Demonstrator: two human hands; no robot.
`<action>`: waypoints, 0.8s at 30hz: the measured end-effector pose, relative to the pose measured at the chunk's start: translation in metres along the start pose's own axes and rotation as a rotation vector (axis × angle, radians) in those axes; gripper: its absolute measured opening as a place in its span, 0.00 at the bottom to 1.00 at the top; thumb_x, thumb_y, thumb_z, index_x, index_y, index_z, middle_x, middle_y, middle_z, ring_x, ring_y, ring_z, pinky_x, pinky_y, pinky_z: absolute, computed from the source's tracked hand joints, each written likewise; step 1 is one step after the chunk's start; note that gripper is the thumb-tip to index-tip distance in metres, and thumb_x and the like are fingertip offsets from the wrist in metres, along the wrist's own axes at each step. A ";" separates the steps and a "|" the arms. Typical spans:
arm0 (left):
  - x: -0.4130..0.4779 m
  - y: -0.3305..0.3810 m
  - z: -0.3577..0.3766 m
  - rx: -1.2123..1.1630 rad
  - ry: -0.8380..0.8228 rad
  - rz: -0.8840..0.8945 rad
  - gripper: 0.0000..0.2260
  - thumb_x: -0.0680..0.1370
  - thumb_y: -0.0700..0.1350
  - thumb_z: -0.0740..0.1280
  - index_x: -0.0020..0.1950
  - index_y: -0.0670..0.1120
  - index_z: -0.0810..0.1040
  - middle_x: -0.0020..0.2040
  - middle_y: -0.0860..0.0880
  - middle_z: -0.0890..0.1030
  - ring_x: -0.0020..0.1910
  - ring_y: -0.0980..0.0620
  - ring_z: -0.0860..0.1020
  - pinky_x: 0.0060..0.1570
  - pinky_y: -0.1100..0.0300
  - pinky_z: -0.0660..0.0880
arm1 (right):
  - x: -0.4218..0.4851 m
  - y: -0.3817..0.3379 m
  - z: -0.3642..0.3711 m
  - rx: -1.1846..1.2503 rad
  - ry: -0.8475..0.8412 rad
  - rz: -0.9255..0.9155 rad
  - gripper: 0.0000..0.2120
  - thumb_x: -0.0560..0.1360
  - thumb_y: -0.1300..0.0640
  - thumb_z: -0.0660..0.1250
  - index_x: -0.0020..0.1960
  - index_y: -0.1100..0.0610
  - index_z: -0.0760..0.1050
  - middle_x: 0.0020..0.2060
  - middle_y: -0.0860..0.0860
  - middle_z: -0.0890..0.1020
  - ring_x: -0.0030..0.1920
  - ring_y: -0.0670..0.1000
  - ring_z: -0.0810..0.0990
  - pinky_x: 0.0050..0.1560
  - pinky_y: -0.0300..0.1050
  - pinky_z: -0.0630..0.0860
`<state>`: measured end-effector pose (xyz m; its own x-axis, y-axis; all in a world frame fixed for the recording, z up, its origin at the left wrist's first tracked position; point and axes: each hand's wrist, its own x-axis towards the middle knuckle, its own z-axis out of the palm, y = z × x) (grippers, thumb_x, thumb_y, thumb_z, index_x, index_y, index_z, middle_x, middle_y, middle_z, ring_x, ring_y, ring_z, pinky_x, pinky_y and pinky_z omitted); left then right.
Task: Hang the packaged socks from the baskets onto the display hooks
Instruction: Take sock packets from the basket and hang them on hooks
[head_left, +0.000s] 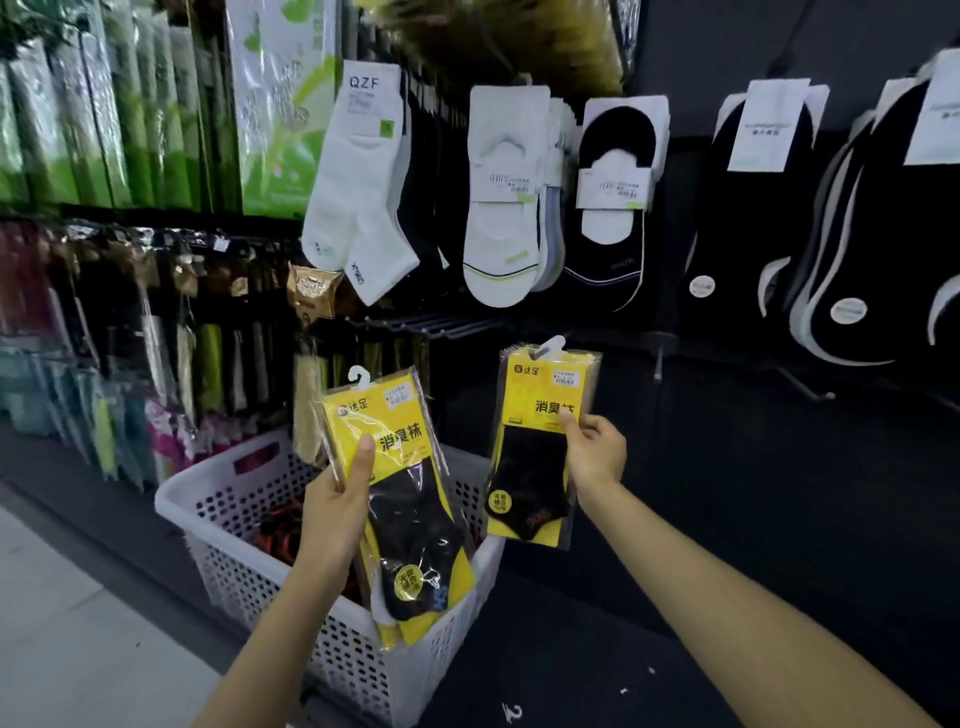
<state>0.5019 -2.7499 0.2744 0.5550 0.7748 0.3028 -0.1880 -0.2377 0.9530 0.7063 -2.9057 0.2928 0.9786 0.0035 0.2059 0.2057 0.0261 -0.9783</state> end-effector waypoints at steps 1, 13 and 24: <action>0.000 -0.002 0.000 -0.004 -0.018 -0.002 0.22 0.71 0.68 0.60 0.39 0.48 0.68 0.33 0.48 0.68 0.35 0.52 0.67 0.35 0.60 0.63 | 0.003 0.000 0.001 0.000 0.034 0.040 0.11 0.73 0.48 0.71 0.45 0.55 0.76 0.38 0.48 0.80 0.37 0.44 0.77 0.33 0.35 0.70; -0.024 0.006 0.039 -0.033 -0.177 -0.005 0.20 0.71 0.65 0.61 0.32 0.51 0.64 0.28 0.57 0.63 0.27 0.59 0.61 0.34 0.65 0.60 | -0.070 -0.007 -0.026 0.076 -0.401 -0.008 0.06 0.76 0.51 0.67 0.49 0.53 0.78 0.45 0.50 0.82 0.45 0.46 0.81 0.42 0.35 0.78; -0.046 0.020 0.066 -0.101 -0.173 -0.048 0.10 0.69 0.57 0.72 0.38 0.50 0.82 0.35 0.53 0.84 0.34 0.60 0.82 0.36 0.67 0.76 | -0.101 -0.026 -0.056 0.166 -0.541 -0.051 0.05 0.72 0.57 0.72 0.46 0.58 0.80 0.46 0.53 0.86 0.48 0.51 0.84 0.49 0.42 0.81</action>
<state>0.5258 -2.8292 0.2803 0.6945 0.6695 0.2635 -0.2335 -0.1367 0.9627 0.6029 -2.9632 0.2963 0.8144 0.5090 0.2786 0.2053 0.1963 -0.9588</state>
